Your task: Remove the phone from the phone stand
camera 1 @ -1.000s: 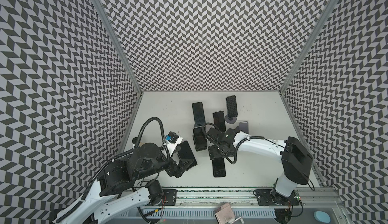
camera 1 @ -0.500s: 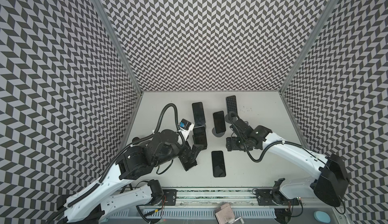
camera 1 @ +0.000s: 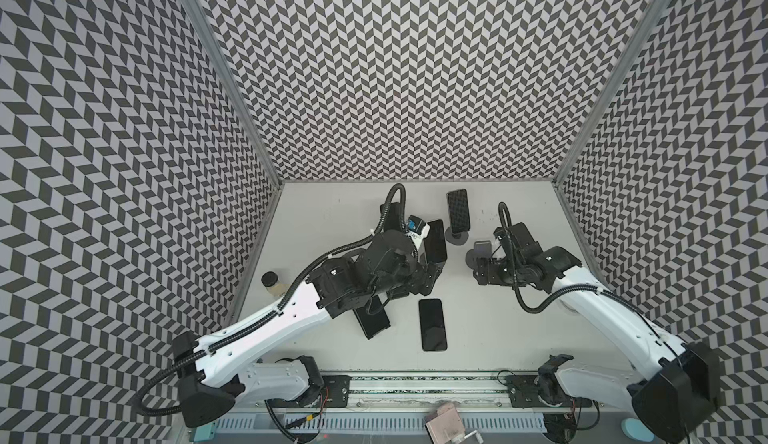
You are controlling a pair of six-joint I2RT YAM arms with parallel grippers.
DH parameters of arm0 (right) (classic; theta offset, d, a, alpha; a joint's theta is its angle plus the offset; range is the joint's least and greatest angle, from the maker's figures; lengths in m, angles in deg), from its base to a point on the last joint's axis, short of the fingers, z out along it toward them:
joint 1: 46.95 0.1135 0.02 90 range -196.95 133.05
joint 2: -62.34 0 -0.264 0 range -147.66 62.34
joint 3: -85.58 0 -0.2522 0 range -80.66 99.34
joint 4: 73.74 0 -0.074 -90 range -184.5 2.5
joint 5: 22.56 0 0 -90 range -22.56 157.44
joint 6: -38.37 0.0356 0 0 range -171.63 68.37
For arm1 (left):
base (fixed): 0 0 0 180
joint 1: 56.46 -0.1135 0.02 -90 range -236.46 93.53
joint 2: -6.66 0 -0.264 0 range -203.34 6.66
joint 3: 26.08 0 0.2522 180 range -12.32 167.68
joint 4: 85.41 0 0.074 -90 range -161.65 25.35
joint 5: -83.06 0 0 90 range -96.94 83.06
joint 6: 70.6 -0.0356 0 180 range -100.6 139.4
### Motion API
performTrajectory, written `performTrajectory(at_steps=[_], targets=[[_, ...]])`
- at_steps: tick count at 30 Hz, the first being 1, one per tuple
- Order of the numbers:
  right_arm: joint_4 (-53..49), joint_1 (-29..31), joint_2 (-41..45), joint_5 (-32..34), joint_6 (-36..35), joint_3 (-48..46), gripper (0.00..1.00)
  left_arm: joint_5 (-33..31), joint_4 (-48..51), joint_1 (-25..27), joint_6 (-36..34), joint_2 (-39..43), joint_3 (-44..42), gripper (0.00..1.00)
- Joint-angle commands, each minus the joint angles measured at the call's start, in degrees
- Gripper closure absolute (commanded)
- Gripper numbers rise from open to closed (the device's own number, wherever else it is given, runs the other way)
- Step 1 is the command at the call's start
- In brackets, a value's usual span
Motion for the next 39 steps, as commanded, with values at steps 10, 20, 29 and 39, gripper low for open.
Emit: performTrajectory(at_steps=[10,20,29,39], targets=[[6.92,-5.88,7.74,-7.98,-2.31,-4.32,0.23,-1.23,-4.91,3.27,5.01,-11.48,8.69,0.15],[9.25,-5.9,13.01,-11.43,-0.13,-9.02,0.22,-4.33,-1.71,3.65,10.84,-16.49,15.15,0.15],[11.08,-5.34,11.26,-8.65,-3.64,-10.11,0.25,-5.63,-0.49,3.7,10.76,-17.14,15.69,0.15],[21.23,-5.41,1.95,-0.72,-3.97,-8.08,0.19,-4.57,-5.67,3.59,4.51,-17.38,11.48,0.14]])
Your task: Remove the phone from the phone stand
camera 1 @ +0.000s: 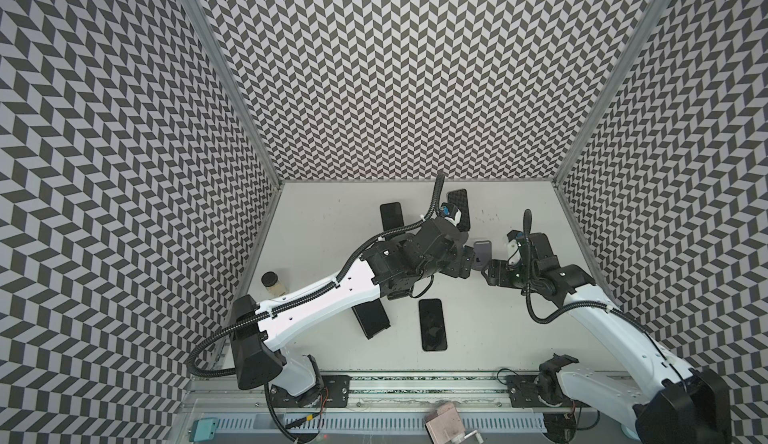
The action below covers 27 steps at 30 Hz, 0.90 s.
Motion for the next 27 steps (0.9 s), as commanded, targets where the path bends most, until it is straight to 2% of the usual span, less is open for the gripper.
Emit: performTrajectory(at_steps=[1,7,14,23,27], targets=[[8.31,0.15,-3.56,3.97,-0.49,2.08,0.18,0.02,-2.9,0.31,-3.14,-1.2,-1.1,0.14],[9.63,0.13,-14.98,3.21,-1.36,8.06,0.1,1.34,-2.46,0.3,-7.09,-2.04,0.56,0.13],[12.3,0.09,-19.98,6.84,-0.29,9.22,0.06,-3.05,-1.65,0.24,-11.77,-0.15,-0.36,0.12],[12.38,-0.11,-24.68,11.11,-3.09,10.42,0.05,-4.82,-4.48,-0.04,-9.98,3.23,-7.64,0.11],[12.92,-0.2,-26.61,9.78,-3.98,11.92,0.06,-4.74,-5.79,-0.04,-8.33,4.16,-10.01,0.11]])
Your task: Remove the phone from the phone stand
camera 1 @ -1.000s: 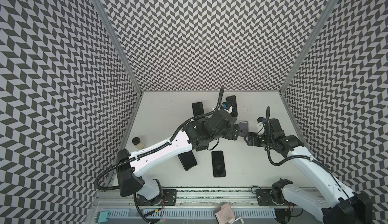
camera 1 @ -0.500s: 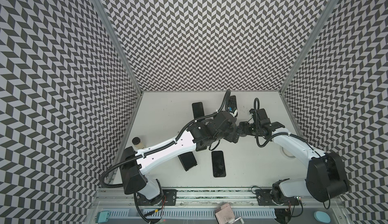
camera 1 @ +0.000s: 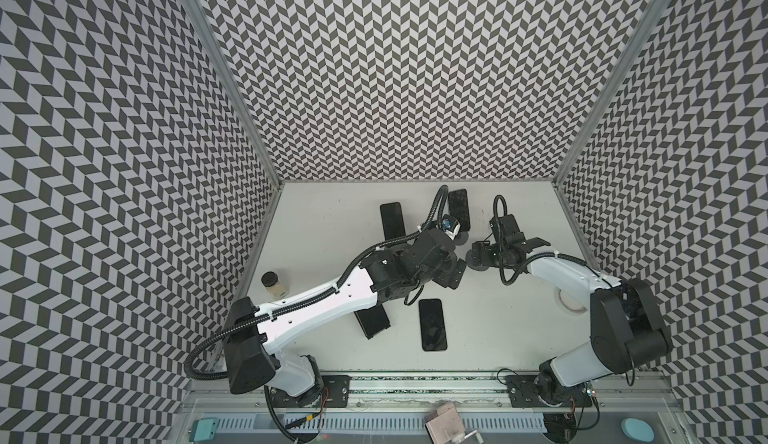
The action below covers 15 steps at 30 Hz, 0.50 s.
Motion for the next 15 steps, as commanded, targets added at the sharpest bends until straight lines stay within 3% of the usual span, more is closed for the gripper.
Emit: performTrajectory(at_steps=[1,15], targets=[[2.51,-0.15,-1.85,0.25,-1.77,3.21,0.07,-1.08,-2.7,-0.09,1.89,1.81,-1.34,0.11],[-0.14,-0.22,-7.15,1.14,-3.42,8.18,0.22,-2.3,-4.9,-0.28,2.22,2.79,-2.79,0.1]])
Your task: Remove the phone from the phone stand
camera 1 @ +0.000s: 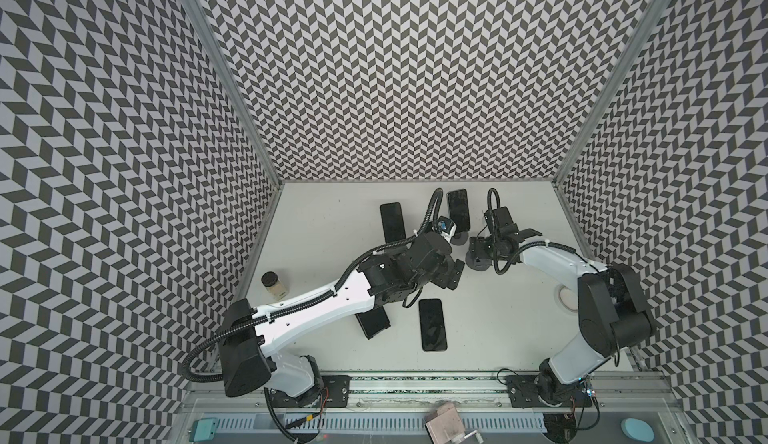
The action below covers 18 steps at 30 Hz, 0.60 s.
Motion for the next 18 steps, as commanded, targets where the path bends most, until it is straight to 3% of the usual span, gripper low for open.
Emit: performTrajectory(at_steps=[1,18], targets=[[0.05,-0.21,-1.17,1.12,-1.11,1.95,0.23,-1.42,-1.49,-0.2,1.09,1.36,-0.37,0.1],[-0.54,-2.13,-2.93,1.85,-3.21,5.74,0.35,-3.02,0.81,-1.16,-0.14,5.49,-0.98,0.1]])
